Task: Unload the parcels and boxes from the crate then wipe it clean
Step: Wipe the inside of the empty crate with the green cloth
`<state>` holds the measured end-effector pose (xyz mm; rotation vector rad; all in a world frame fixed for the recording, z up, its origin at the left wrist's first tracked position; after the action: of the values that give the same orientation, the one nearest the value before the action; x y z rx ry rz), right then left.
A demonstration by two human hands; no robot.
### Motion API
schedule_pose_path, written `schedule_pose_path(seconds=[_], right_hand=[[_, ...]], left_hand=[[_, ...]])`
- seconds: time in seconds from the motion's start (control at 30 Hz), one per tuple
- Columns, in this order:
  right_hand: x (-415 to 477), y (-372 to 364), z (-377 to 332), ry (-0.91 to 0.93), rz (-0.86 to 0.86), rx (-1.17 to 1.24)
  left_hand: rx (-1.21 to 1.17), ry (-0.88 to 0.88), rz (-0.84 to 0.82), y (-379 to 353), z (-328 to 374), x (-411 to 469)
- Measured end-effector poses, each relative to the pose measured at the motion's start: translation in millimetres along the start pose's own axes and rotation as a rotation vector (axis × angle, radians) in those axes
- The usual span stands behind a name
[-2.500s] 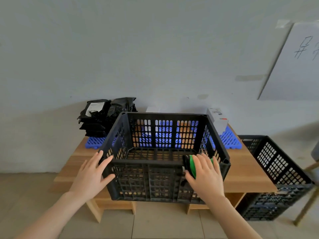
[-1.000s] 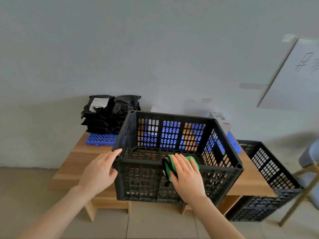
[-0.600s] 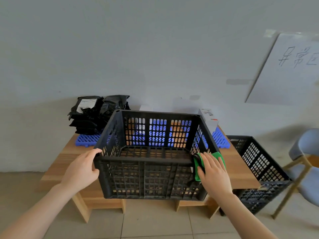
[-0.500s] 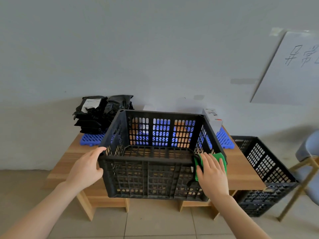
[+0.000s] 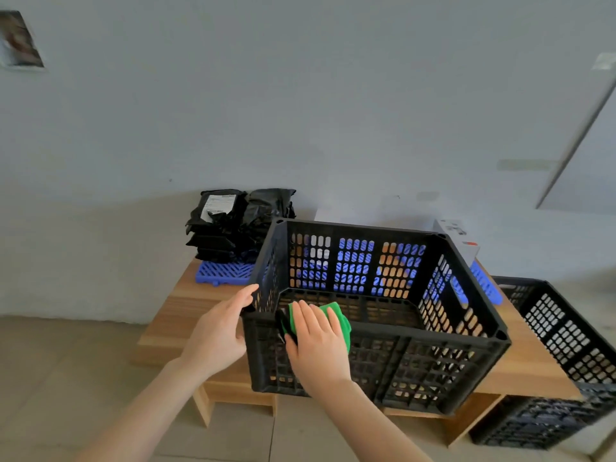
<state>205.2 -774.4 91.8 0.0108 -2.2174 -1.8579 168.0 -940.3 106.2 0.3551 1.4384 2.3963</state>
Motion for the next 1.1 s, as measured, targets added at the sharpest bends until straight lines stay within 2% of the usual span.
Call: schedule_pose_path(seconds=[0.13,0.27,0.5,0.83,0.97,1.1], right_hand=[[22,-12,-41,0.047,-0.046,0.034],[20,-14,-33,0.120,-0.092,-0.004],[-25,11,64,0.052,0.004,-0.044],[-106,56,244,-0.245,-0.064,-0.118],[-116,61,260,-0.284,-0.093,-0.100],[-100,55,232,-0.270,-0.110,-0.067]], left_hand=[[-0.003,-0.012,-0.023,1,-7,1],[0.043,-0.010,-0.008,-1,-5,2],[0.106,0.048,0.032,-9,4,2],[0.186,0.159,-0.007,-23,12,4],[0.158,0.205,-0.020,-26,11,5],[0.069,0.247,0.014,-23,12,3]])
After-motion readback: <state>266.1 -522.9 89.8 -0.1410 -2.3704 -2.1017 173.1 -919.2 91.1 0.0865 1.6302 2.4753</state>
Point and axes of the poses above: each hand's wrist, its own x-axis towards the middle knuckle, its own y-axis out of the back of the hand, z = x × y, the point moved 7 cm from there along x, towards the middle knuckle, and after that the axes turned 13 degrees about -z, right-handed, at the moved point
